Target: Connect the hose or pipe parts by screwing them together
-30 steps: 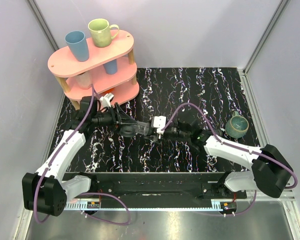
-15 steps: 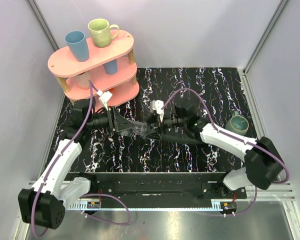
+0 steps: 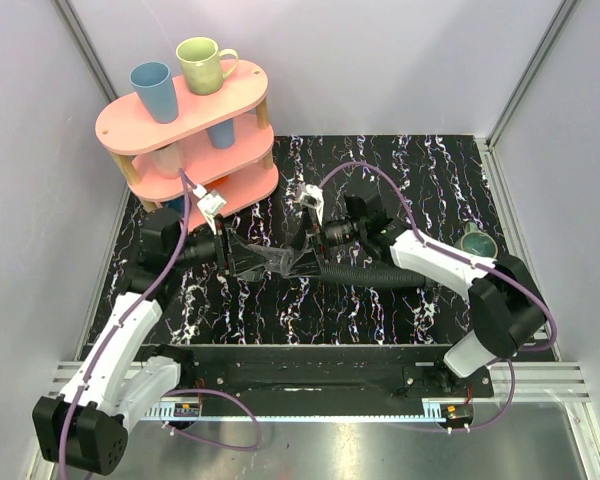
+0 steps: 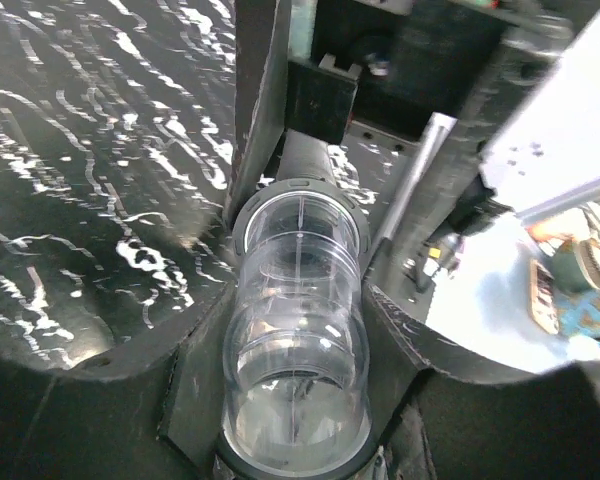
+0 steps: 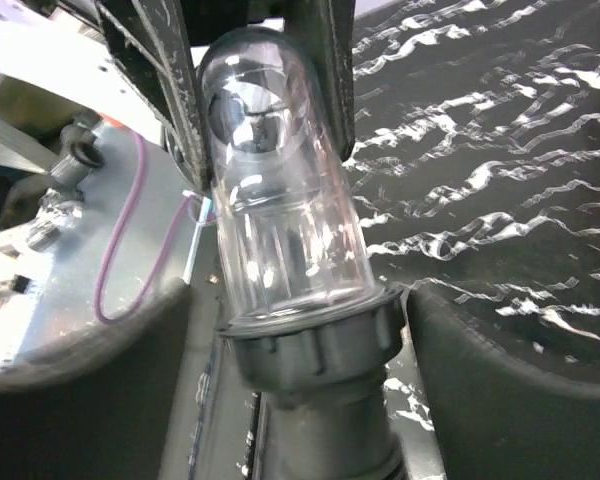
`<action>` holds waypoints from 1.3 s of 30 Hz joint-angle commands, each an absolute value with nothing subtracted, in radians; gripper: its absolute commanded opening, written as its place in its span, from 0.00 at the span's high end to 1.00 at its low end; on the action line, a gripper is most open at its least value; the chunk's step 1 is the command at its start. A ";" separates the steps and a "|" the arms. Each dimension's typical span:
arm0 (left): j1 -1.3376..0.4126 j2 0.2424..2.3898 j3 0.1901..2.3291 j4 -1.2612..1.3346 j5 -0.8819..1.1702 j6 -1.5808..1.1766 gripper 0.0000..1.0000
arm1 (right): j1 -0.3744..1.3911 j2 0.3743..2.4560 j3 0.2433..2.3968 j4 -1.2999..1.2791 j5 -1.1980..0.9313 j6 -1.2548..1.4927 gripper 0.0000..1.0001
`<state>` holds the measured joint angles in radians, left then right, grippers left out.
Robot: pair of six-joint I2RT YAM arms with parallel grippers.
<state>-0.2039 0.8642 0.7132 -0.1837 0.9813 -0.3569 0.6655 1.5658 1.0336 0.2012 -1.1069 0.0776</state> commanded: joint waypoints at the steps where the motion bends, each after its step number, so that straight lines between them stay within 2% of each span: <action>1: -0.206 0.888 0.724 -0.158 0.787 -0.338 1.00 | 0.664 1.491 1.094 0.189 -0.916 0.216 0.00; 8: -0.141 1.000 0.716 -0.239 0.753 -0.544 1.00 | 0.664 1.398 1.115 0.016 -0.620 0.176 0.00; 13: -0.111 1.041 0.703 -0.310 0.545 -0.557 1.00 | 0.664 1.296 1.045 0.014 -0.436 0.091 0.00; 16: -0.086 1.072 0.649 -0.282 0.497 -0.647 1.00 | 0.664 1.264 1.020 0.018 -0.353 0.075 0.00; 23: -0.075 1.178 0.560 -0.245 0.463 -0.698 0.88 | 0.666 1.272 1.057 -0.081 -0.169 0.126 0.00; 24: -0.074 1.180 0.558 -0.252 0.453 -0.696 0.78 | 0.664 1.270 1.063 -0.092 -0.157 0.133 0.00; 26: -0.072 1.178 0.557 -0.256 0.428 -0.693 0.71 | 0.664 1.270 1.065 -0.115 -0.140 0.133 0.00; 27: -0.072 1.174 0.558 -0.261 0.417 -0.695 0.63 | 0.666 1.269 1.066 -0.127 -0.130 0.147 0.00; 32: -0.072 1.126 0.578 -0.317 0.305 -0.681 0.48 | 0.664 1.262 1.065 -0.211 -0.120 0.207 0.00; 33: -0.072 1.118 0.580 -0.327 0.290 -0.680 0.43 | 0.664 1.261 1.065 -0.224 -0.120 0.221 0.00; 34: -0.071 1.109 0.583 -0.340 0.267 -0.677 0.32 | 0.664 1.259 1.066 -0.235 -0.120 0.228 0.00; 37: -0.071 1.086 0.591 -0.354 0.241 -0.693 0.24 | 0.666 1.246 1.059 -0.264 -0.098 0.261 0.00; 38: -0.071 1.077 0.591 -0.359 0.229 -0.699 0.07 | 0.666 1.235 1.054 -0.264 -0.081 0.270 0.00; 39: -0.071 1.068 0.591 -0.365 0.213 -0.709 0.01 | 0.664 1.229 1.048 -0.264 -0.072 0.297 0.00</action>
